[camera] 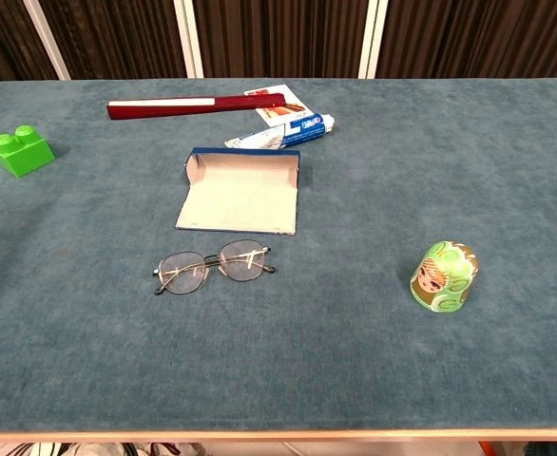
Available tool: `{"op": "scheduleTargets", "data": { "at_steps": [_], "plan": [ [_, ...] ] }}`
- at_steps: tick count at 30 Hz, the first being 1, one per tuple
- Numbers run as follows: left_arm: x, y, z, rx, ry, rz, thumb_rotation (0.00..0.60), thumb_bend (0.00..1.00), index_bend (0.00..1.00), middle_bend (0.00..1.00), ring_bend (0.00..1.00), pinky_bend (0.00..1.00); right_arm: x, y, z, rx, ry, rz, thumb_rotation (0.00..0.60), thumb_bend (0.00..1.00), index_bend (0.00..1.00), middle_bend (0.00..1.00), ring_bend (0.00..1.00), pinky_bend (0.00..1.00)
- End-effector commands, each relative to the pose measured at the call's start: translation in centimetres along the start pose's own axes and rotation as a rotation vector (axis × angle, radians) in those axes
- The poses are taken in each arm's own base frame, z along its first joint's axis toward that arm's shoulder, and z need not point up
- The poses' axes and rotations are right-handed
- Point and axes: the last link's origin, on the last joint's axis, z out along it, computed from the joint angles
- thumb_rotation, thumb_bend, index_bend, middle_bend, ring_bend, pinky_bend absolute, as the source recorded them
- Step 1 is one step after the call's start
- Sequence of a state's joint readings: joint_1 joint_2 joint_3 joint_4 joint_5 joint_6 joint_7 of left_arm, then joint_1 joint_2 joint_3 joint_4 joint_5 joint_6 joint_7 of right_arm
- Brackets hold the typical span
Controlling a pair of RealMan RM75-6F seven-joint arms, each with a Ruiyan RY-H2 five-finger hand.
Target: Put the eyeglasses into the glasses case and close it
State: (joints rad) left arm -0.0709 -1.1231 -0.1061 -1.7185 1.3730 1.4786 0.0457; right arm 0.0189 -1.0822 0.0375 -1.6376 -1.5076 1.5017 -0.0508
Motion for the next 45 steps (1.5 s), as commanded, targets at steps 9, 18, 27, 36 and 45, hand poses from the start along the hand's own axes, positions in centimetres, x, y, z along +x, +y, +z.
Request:
{"op": "scheduleTargets", "data": {
  "at_steps": [9,18,27,36,45],
  "plan": [
    [0.8,5.3,7.5,-0.132,-0.201,-0.017,0.600,0.08,0.15,0.02,0.00,0.00,-0.1,-0.1,0.0,0.001,-0.003,0.000,0.600,0.02,0.00,0.00,0.00,0.17],
    [0.7,11.4,11.6,-0.115,-0.345,-0.102,0.600,0.14,0.23,0.02,0.00,0.00,-0.2,-0.2,0.1,0.000,-0.007,0.006,0.600,0.02,0.00,0.00,0.00,0.17],
    [-2.1,17.3,12.7,-0.099,-0.482,-0.050,0.600,0.19,0.29,0.01,0.00,0.00,-0.1,-0.1,0.1,0.002,-0.010,0.009,0.600,0.02,0.00,0.00,0.00,0.17],
    [-5.2,20.9,11.9,-0.116,-0.547,0.029,0.600,0.19,0.35,0.01,0.00,0.00,-0.1,0.0,0.2,-0.004,-0.010,0.017,0.600,0.02,0.00,0.00,0.00,0.17],
    [-7.4,23.4,11.1,-0.133,-0.591,0.063,0.600,0.25,0.36,0.01,0.00,0.00,-0.1,0.0,0.2,-0.007,-0.012,0.024,0.600,0.02,0.00,0.00,0.00,0.17]
  ]
}}
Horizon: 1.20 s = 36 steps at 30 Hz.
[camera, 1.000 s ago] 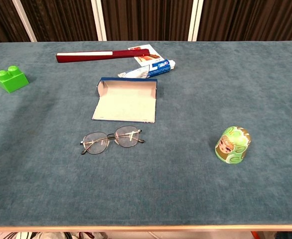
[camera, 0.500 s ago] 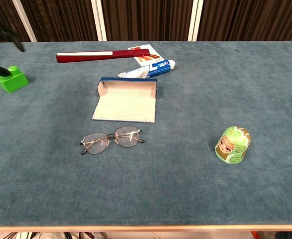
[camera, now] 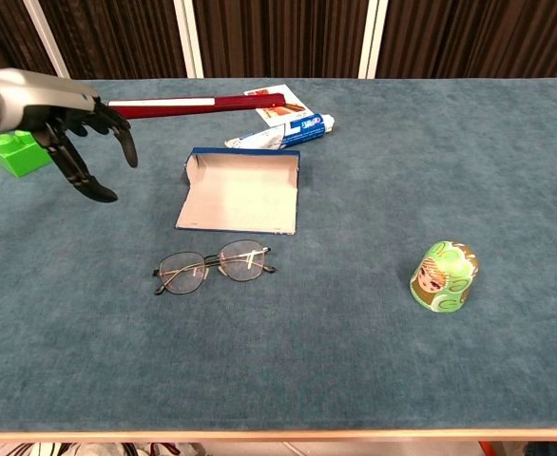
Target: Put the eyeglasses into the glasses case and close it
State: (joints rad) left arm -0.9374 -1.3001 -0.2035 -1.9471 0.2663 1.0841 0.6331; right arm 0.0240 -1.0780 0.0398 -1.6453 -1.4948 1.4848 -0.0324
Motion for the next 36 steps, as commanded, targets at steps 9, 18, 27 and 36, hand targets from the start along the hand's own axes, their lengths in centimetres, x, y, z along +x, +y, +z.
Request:
{"op": "scheduleTargets", "data": {
  "at_steps": [9,18,27,36],
  "plan": [
    [-1.6,2.4,0.8,-0.019,-0.024,0.040,0.600,0.25,0.39,0.01,0.00,0.00,0.0,0.0,0.0,-0.005,-0.002,0.003,0.600,0.02,0.00,0.00,0.00,0.17],
    [-3.5,4.0,1.3,-0.038,-0.055,0.074,0.600,0.25,0.43,0.02,0.00,0.00,0.0,0.1,0.1,-0.009,-0.003,0.007,0.600,0.02,0.00,0.00,0.00,0.17],
    [-5.3,5.6,1.7,-0.050,-0.050,0.080,0.600,0.28,0.47,0.02,0.00,0.00,0.0,0.1,0.1,-0.013,-0.007,0.010,0.600,0.02,0.00,0.00,0.00,0.17],
    [-6.3,6.1,2.0,-0.038,-0.055,0.085,0.600,0.31,0.49,0.03,0.00,0.00,0.0,0.2,0.1,-0.018,-0.010,0.014,0.600,0.02,0.00,0.00,0.00,0.17]
  ]
}}
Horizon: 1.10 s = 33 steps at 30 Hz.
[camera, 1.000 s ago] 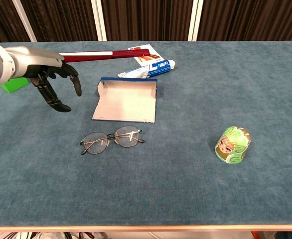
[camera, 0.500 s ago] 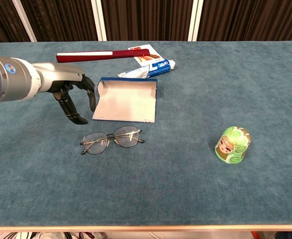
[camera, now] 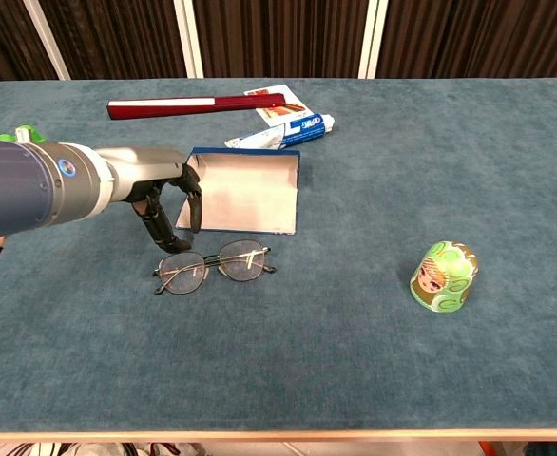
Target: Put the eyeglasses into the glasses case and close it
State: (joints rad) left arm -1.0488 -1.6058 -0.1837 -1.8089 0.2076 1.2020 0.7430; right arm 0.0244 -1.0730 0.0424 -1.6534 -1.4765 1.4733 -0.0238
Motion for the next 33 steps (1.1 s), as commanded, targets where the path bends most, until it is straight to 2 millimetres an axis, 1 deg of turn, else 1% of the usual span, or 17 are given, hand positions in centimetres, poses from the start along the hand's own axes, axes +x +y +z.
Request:
{"op": "scheduleTargets", "data": {
  "at_steps": [1,11,24,33],
  "plan": [
    [-0.3,0.2,0.2,0.003,-0.006,0.001,0.600,0.31,0.49,0.03,0.00,0.00,0.0,0.0,0.0,-0.002,-0.002,0.001,0.600,0.02,0.00,0.00,0.00,0.17],
    [-1.1,0.9,0.9,0.016,-0.015,0.002,0.600,0.31,0.50,0.03,0.00,0.00,0.0,0.1,0.1,-0.005,-0.007,0.007,0.600,0.02,0.00,0.00,0.00,0.17],
    [-1.3,1.7,1.1,0.006,0.003,0.006,0.600,0.31,0.54,0.04,0.00,0.00,0.0,0.1,0.1,-0.006,-0.010,0.010,0.600,0.02,0.00,0.00,0.00,0.17],
    [-1.6,2.1,1.5,0.013,0.008,0.018,0.600,0.31,0.54,0.04,0.00,0.00,0.0,0.1,0.1,-0.007,-0.014,0.012,0.600,0.02,0.00,0.00,0.00,0.17]
  ]
}}
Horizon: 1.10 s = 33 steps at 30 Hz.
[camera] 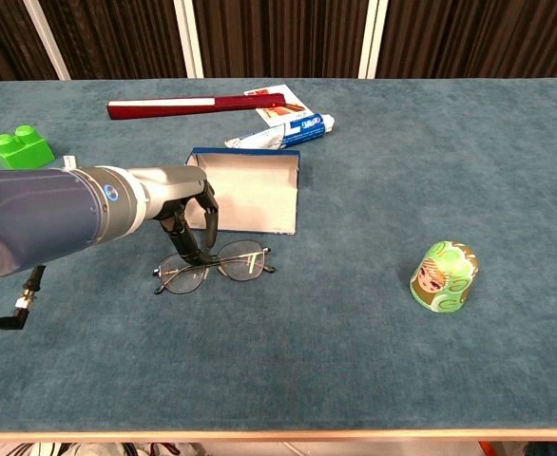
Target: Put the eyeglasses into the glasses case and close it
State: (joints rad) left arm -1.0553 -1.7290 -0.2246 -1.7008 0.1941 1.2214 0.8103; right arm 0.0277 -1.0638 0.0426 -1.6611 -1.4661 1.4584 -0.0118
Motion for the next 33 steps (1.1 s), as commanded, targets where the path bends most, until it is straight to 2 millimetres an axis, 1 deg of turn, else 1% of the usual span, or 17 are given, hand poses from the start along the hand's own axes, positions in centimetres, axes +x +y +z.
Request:
{"op": "scheduleTargets", "data": {
  "at_steps": [1,17,27,33],
  "plan": [
    [0.00,0.27,0.07,-0.004,0.004,0.003,0.600,0.31,0.54,0.04,0.00,0.00,0.00,0.00,0.01,0.000,-0.001,0.001,0.600,0.02,0.00,0.00,0.00,0.17],
    [-0.45,0.87,0.04,-0.007,0.015,0.023,0.600,0.31,0.56,0.05,0.00,0.00,0.00,0.01,0.10,-0.003,-0.008,0.006,0.600,0.02,0.00,0.00,0.00,0.17],
    [-0.58,0.77,0.18,0.002,0.026,0.051,0.600,0.31,0.57,0.05,0.00,0.00,0.02,0.01,0.13,-0.008,-0.010,0.015,0.600,0.02,0.00,0.00,0.00,0.17],
    [-0.64,0.65,0.21,0.005,0.034,0.059,0.600,0.36,0.57,0.05,0.00,0.00,0.02,0.01,0.13,-0.010,-0.013,0.021,0.600,0.02,0.00,0.00,0.00,0.17]
  ]
}}
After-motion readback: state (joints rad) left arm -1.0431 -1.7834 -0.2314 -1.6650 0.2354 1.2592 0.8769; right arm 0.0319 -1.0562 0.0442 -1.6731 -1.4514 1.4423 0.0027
